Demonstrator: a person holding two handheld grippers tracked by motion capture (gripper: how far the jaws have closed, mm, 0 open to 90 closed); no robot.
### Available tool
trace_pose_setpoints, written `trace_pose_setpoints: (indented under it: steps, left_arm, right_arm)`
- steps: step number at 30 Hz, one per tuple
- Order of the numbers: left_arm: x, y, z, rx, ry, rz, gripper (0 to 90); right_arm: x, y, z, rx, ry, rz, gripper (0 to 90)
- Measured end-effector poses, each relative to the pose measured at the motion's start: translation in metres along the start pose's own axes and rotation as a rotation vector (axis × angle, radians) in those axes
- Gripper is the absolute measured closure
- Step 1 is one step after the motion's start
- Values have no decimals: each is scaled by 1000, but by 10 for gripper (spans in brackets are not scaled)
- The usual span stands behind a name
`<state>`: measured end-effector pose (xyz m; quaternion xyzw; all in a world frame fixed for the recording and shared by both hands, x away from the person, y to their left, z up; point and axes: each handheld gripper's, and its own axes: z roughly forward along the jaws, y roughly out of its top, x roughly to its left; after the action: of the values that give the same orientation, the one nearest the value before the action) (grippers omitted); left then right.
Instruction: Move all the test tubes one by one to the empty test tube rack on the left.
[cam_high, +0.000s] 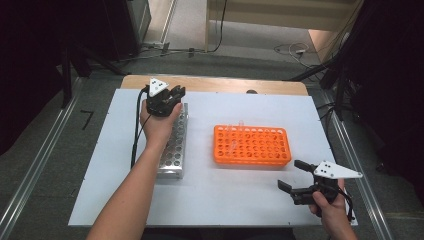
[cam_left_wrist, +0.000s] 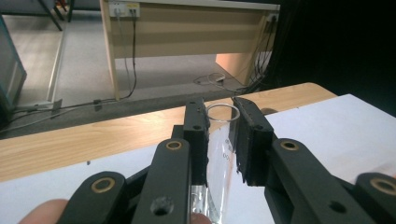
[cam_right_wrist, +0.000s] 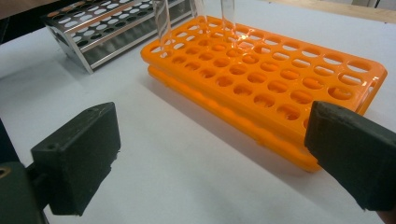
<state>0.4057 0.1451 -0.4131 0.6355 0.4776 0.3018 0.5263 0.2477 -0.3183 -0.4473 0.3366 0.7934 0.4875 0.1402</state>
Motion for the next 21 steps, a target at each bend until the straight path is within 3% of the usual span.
trace_pose_setpoints:
  steps: [8, 21]
  left_arm:
    - [0, -5, 6, 33, 10, 10, 758]
    - [-1, -11, 14, 143, 32, 8, 753]
  right_arm:
    - [0, 0, 1, 2, -2, -5, 24]
    - [0, 0, 0, 0, -7, -4, 25]
